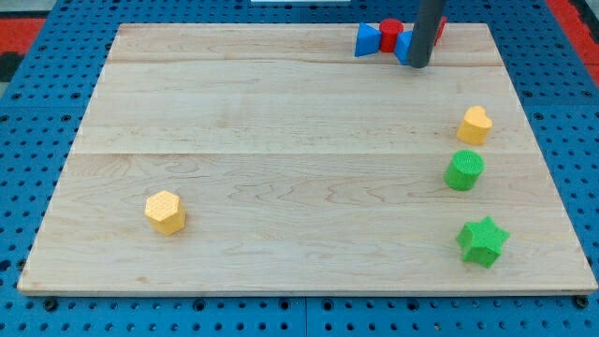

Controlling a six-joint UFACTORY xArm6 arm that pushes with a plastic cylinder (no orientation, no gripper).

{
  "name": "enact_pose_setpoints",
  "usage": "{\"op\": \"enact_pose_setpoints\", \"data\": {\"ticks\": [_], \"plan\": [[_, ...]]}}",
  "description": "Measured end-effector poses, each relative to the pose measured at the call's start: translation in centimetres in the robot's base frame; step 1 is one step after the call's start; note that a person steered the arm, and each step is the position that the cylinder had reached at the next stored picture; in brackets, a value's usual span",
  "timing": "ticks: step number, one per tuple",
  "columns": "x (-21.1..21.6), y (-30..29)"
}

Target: Push the yellow heart to the right of the green circle

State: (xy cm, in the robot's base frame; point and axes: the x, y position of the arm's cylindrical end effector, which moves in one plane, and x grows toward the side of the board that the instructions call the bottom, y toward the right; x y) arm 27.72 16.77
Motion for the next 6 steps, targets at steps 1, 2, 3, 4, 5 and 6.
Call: {"op": "enact_pose_setpoints", "data": {"ticks": [1,2,3,4,5,6], "plan": [[4.3,2.3],[8.5,4.9],[13.5,4.7],[17.0,4.6],[17.2,5.0],[16.6,7.9]]}}
